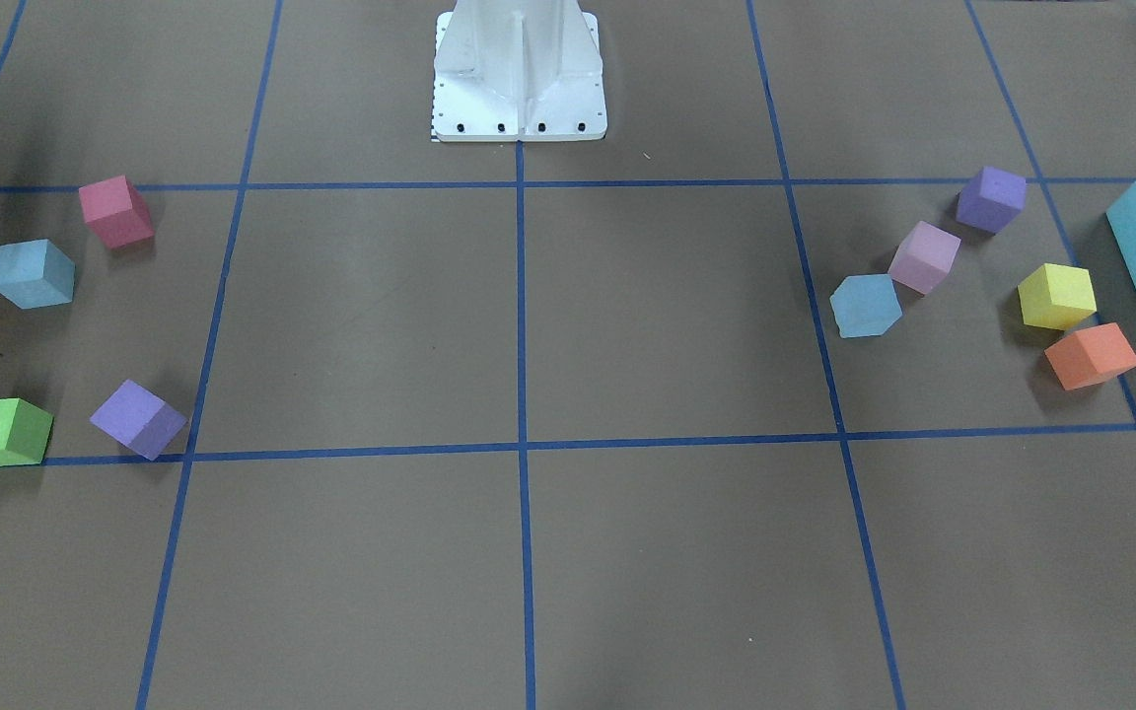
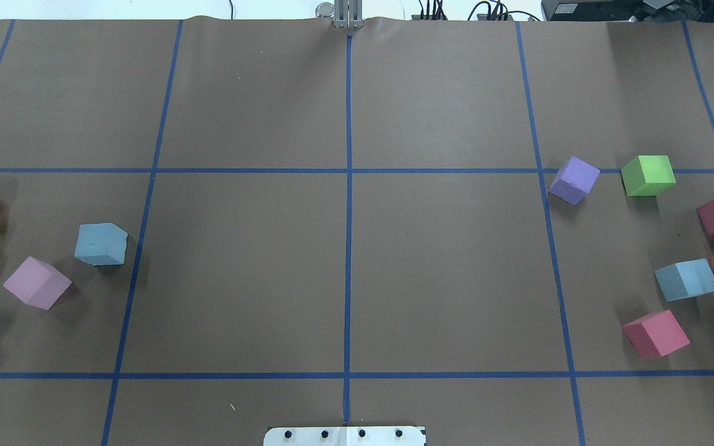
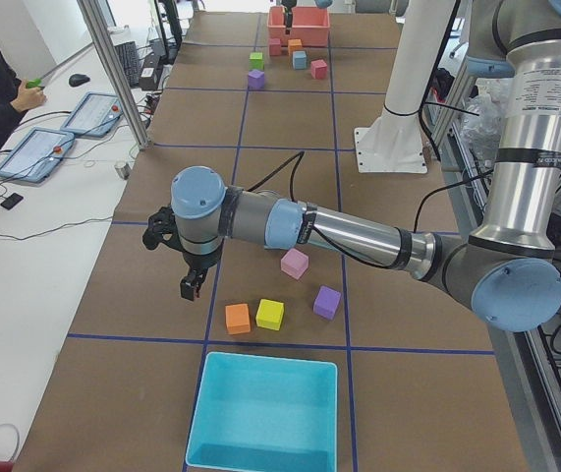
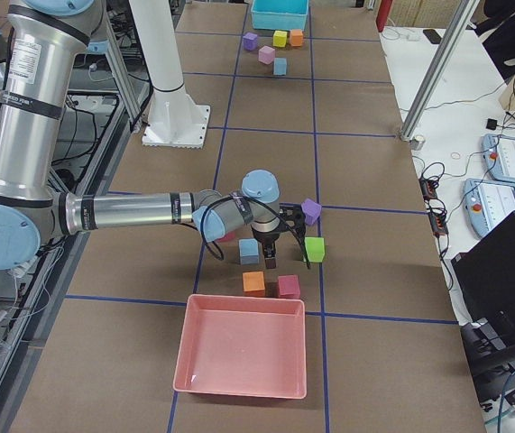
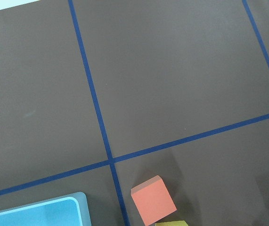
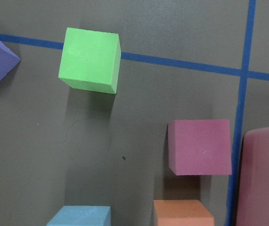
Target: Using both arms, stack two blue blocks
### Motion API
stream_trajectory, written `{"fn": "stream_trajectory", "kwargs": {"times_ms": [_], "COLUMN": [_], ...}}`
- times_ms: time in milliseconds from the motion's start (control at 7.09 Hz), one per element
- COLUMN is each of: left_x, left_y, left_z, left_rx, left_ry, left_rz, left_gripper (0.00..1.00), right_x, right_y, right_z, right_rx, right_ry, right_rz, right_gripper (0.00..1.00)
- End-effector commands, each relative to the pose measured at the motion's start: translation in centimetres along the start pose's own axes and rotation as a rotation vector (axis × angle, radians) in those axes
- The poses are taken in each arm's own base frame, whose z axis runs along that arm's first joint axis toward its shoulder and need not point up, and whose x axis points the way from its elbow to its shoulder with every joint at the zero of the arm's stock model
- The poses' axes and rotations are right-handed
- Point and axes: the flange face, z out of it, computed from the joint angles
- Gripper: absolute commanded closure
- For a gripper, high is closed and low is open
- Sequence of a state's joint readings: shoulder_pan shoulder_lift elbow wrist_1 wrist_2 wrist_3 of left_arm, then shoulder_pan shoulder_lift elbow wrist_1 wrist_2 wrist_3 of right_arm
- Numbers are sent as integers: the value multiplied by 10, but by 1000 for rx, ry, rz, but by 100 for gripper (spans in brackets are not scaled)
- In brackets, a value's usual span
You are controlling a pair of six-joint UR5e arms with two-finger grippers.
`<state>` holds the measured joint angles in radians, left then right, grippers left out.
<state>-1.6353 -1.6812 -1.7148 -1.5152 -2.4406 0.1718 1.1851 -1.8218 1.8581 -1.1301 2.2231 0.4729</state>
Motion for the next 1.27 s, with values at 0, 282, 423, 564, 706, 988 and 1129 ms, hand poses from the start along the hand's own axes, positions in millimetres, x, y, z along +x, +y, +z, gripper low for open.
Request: {"fn": "stream_trajectory", "kwargs": {"times_ms": [0,282,423,564,706,988,1129], "left_x": [-1,-1,-1,0,-1,0,-1], "left_y": [0,1,1,1,1,1,1], "left_z": [1,1,1,0,1,0,1], "left_rx": [-2,-2,-2,-1,-2,-1,-2], "left_ry": [0,0,0,0,0,0,0], "left_rz": [-2,-2,-2,-1,-2,-1,-2], "left_gripper": [2,2,2,2,2,2,2], "right_x": [-31,-44,-50,-53,-54,-52,-52], "right_y": [4,9,14,20,27,37,40], "right_z": [19,30,37,42,48,53,55], "right_rx": [-12,-35,-55,-73,-93,-115,-122], "right_ry": [10,12,13,13,17,25,27], "right_rz": [49,67,83,90,84,82,78], "right_gripper": [0,0,0,0,0,0,0]}}
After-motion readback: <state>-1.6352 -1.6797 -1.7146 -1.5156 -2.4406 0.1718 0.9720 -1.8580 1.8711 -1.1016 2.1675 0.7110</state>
